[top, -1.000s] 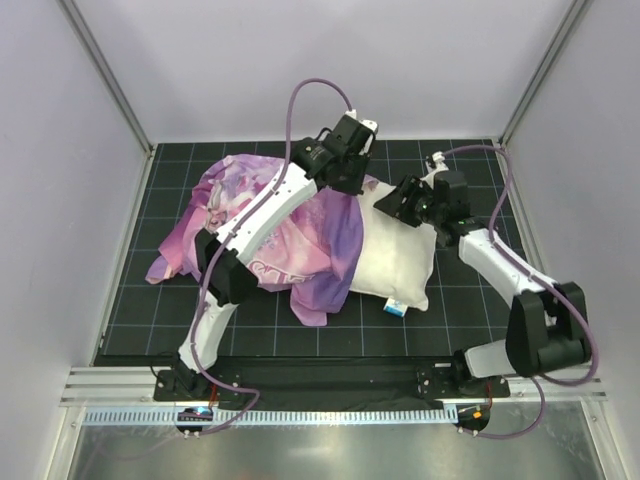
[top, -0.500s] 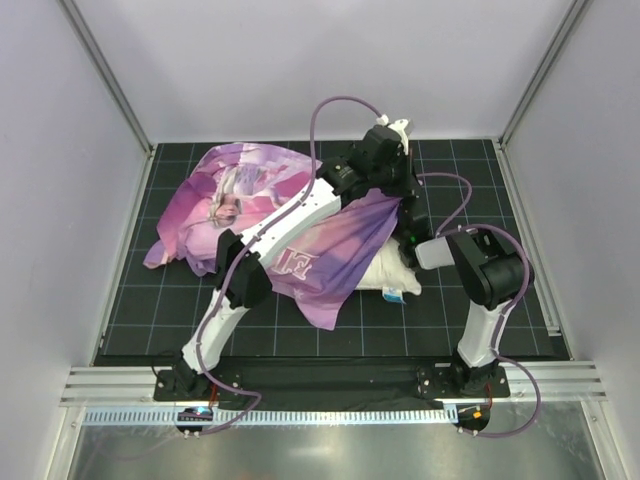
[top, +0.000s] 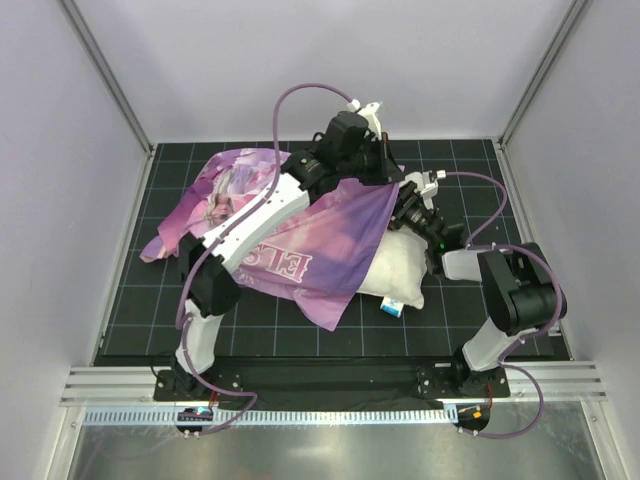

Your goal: Put the pillow into the pillowcase

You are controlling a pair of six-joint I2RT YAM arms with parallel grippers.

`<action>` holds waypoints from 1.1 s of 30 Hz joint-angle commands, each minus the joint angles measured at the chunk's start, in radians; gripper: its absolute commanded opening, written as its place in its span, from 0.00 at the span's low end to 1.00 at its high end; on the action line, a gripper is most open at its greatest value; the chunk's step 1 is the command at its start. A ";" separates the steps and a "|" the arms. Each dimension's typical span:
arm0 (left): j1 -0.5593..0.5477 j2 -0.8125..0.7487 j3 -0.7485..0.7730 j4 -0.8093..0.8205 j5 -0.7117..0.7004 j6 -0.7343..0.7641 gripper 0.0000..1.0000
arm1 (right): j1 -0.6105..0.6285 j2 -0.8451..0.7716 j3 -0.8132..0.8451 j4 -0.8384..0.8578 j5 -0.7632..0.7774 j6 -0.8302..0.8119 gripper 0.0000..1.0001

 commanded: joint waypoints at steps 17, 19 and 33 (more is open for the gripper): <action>-0.041 -0.092 0.050 0.019 0.024 0.051 0.00 | -0.263 -0.642 0.188 -1.458 0.421 -0.651 0.82; -0.062 -0.073 0.076 0.021 0.018 0.051 0.00 | -0.310 -0.636 0.153 -1.500 0.415 -0.648 0.82; -0.131 0.158 0.229 0.065 0.004 -0.024 0.00 | -0.341 -0.480 -0.169 -0.913 -0.043 -0.461 0.73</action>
